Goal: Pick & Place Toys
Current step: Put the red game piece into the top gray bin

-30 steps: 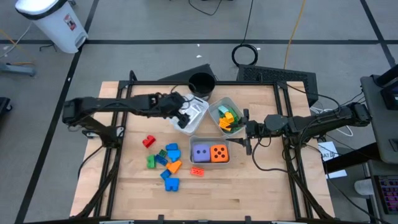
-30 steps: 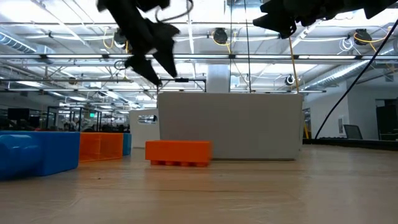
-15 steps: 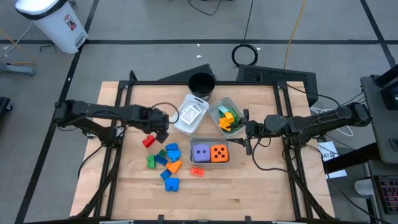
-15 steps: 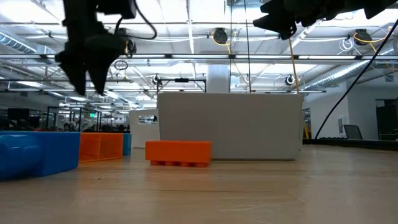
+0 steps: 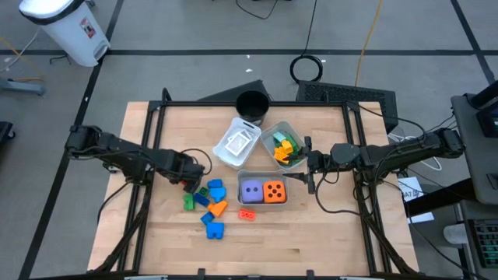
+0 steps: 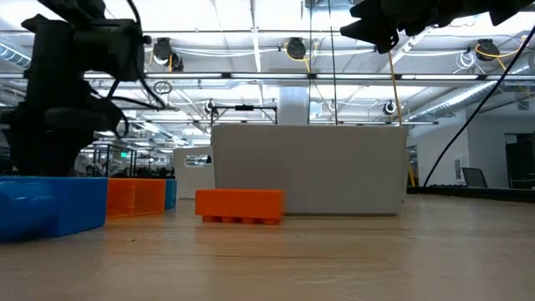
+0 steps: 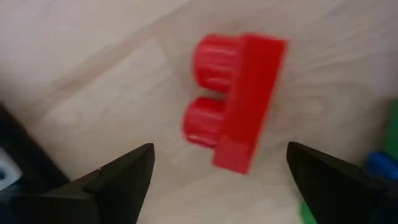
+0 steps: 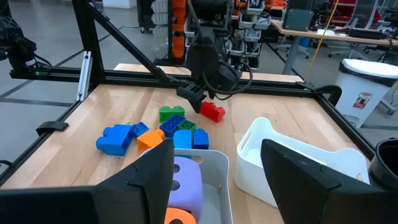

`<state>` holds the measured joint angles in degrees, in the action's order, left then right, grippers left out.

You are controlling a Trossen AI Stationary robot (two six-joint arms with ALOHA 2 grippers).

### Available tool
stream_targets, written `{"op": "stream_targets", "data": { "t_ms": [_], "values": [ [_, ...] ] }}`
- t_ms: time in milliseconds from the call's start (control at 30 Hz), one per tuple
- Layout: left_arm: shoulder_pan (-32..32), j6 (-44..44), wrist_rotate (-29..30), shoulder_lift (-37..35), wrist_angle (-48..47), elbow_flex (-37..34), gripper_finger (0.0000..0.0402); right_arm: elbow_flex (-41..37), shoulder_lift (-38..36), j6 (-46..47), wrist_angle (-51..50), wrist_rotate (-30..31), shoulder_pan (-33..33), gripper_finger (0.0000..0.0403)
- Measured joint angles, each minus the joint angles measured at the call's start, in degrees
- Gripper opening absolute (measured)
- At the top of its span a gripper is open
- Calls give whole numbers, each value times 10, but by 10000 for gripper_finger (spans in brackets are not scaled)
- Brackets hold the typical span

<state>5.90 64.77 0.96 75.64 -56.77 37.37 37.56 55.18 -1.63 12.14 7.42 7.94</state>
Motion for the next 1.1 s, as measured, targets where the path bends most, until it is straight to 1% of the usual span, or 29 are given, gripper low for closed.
{"op": "stream_targets", "data": {
  "t_ms": [67,167,367,767,867,967,1033,1100],
  "values": [
    [5,11,21,0,1,-3,351,0,0,0,0,0,0,215],
    [7,19,46,0,11,-3,313,0,0,1,0,0,0,215],
    [7,14,42,0,39,-3,231,0,0,3,0,0,0,215],
    [8,27,72,2,40,-3,113,0,0,3,0,0,0,215],
    [8,33,81,2,40,-3,73,0,0,3,0,0,0,215],
    [8,32,86,2,40,-3,26,0,0,3,0,0,0,215],
    [8,31,98,2,39,-2,13,0,0,3,0,0,0,215],
    [11,30,116,2,36,4,17,0,0,3,0,0,0,215]
  ]
}}
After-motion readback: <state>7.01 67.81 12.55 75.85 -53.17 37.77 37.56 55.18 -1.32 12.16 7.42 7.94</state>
